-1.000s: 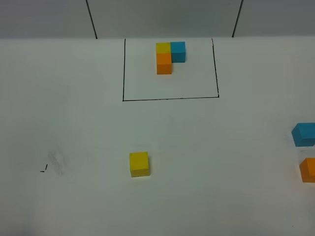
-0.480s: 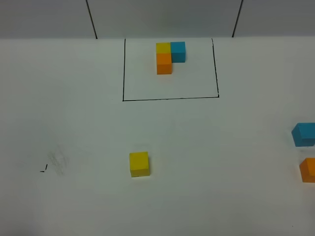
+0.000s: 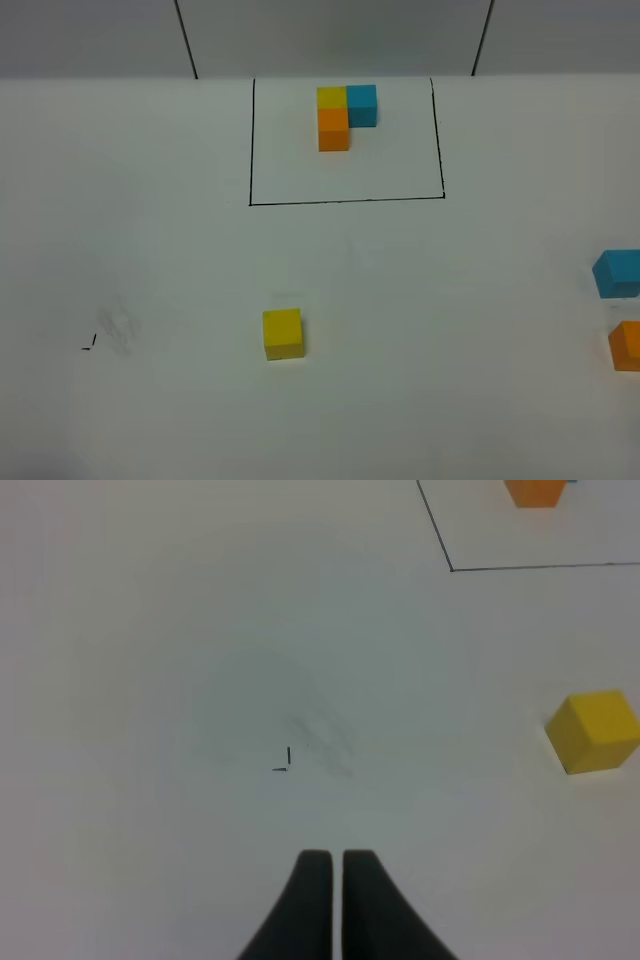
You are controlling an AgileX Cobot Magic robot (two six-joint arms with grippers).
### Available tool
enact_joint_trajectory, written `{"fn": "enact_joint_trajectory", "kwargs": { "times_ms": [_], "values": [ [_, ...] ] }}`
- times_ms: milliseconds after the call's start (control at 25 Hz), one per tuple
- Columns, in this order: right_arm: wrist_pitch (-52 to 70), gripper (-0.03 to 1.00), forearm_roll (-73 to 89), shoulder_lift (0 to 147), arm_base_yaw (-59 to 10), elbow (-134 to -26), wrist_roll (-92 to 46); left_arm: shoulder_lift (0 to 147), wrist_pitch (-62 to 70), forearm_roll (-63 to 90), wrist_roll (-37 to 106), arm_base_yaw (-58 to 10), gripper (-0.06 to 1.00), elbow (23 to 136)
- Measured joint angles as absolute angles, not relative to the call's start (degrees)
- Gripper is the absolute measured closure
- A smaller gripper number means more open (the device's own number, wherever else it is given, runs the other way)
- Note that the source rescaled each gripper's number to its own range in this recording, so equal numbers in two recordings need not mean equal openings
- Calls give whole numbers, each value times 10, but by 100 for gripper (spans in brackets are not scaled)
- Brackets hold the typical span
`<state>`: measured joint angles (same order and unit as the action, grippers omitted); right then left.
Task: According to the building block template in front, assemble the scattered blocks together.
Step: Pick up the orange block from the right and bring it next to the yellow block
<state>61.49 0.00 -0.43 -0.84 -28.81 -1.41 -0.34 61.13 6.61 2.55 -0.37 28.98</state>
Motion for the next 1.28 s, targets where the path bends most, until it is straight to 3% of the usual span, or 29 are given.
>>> {"fn": "enact_joint_trajectory", "kwargs": {
  "times_ms": [1280],
  "values": [
    [615, 97, 0, -4, -8, -288, -14, -3, 611, 66, 25, -4, 94, 290]
  ]
}}
